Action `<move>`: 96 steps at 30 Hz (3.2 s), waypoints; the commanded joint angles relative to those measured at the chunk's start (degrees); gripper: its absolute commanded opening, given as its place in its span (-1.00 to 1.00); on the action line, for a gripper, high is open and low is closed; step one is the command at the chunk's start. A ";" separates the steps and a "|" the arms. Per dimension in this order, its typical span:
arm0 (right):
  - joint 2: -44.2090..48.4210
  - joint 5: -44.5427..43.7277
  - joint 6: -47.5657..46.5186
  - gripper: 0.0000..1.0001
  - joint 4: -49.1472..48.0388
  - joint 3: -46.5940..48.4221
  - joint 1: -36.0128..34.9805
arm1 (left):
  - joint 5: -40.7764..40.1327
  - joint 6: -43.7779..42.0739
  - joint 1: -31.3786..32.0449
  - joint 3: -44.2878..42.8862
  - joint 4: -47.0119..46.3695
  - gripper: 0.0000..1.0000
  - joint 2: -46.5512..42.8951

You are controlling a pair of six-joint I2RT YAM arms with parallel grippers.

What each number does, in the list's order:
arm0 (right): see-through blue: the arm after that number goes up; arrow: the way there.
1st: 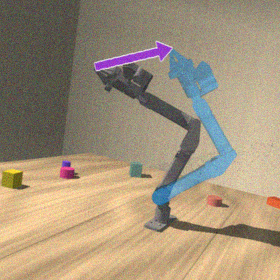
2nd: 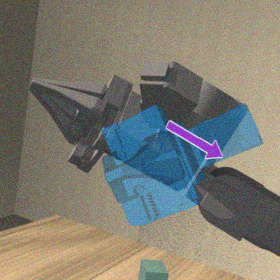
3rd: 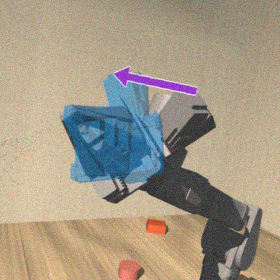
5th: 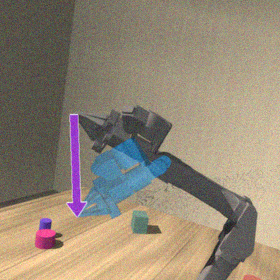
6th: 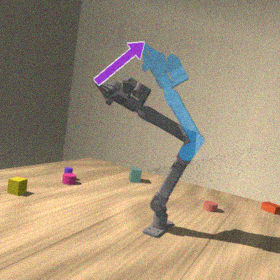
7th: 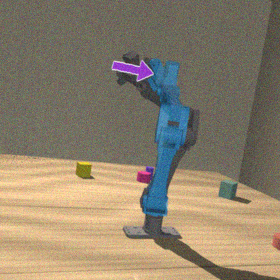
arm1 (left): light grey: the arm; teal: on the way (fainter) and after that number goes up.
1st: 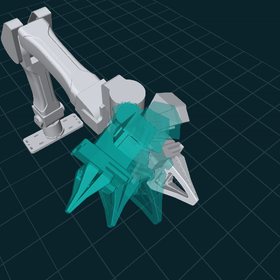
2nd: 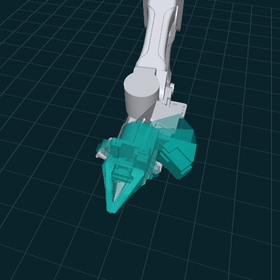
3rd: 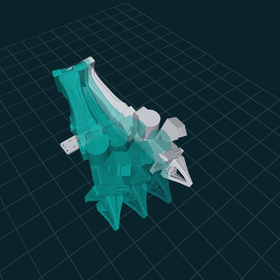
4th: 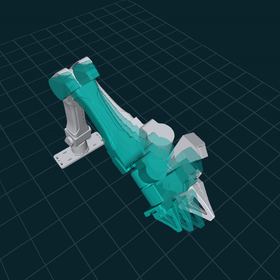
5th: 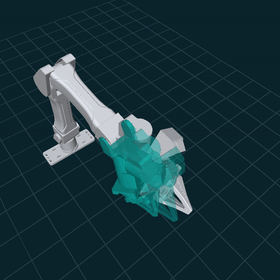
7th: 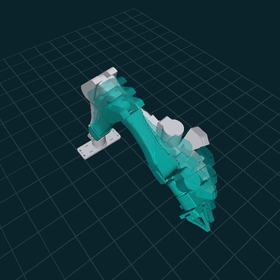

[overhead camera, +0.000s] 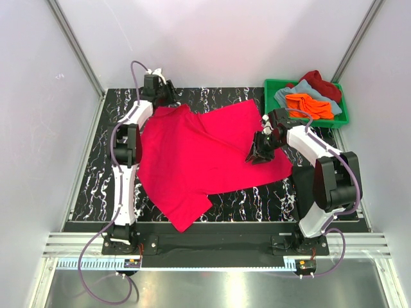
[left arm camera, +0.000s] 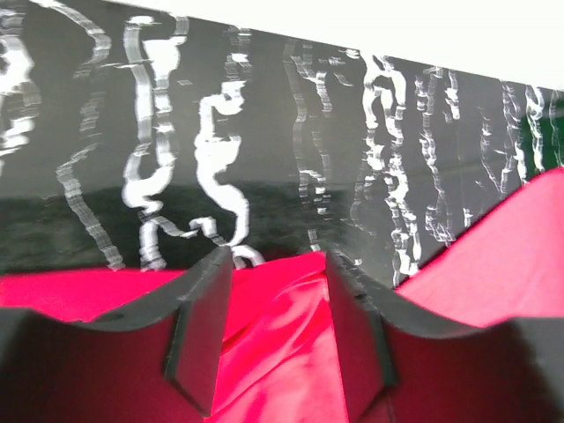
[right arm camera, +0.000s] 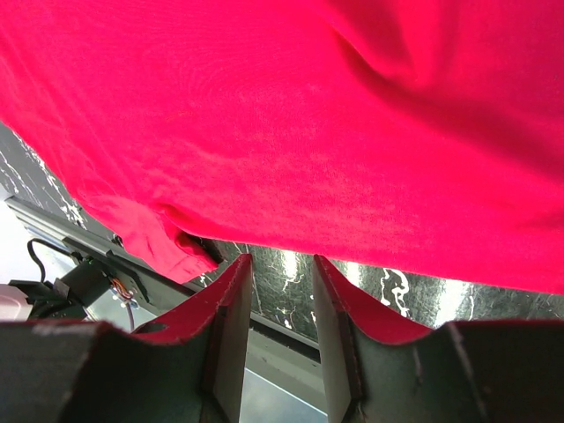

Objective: Fold and stack the t-shirts
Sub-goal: Flatten the tshirt out

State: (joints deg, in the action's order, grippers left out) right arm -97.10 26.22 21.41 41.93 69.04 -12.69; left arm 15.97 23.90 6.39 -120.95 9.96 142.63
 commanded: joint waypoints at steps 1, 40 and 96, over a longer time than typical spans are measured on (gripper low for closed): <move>1.30 1.11 0.04 -0.18 -0.01 0.48 0.30 | -1.80 -2.35 -0.42 3.07 -0.12 0.05 -7.88; 1.21 1.03 -1.54 -0.16 0.25 -0.74 0.56 | -7.01 22.06 -3.23 1.69 0.86 -0.77 2.29; -5.63 -5.11 2.32 -0.06 -0.80 8.56 0.65 | -11.57 3.69 -16.94 40.88 24.68 -0.30 -38.56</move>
State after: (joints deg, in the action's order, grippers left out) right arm -100.01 24.62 22.24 42.78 72.95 -12.32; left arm 3.51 27.83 -12.25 -77.03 35.38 109.71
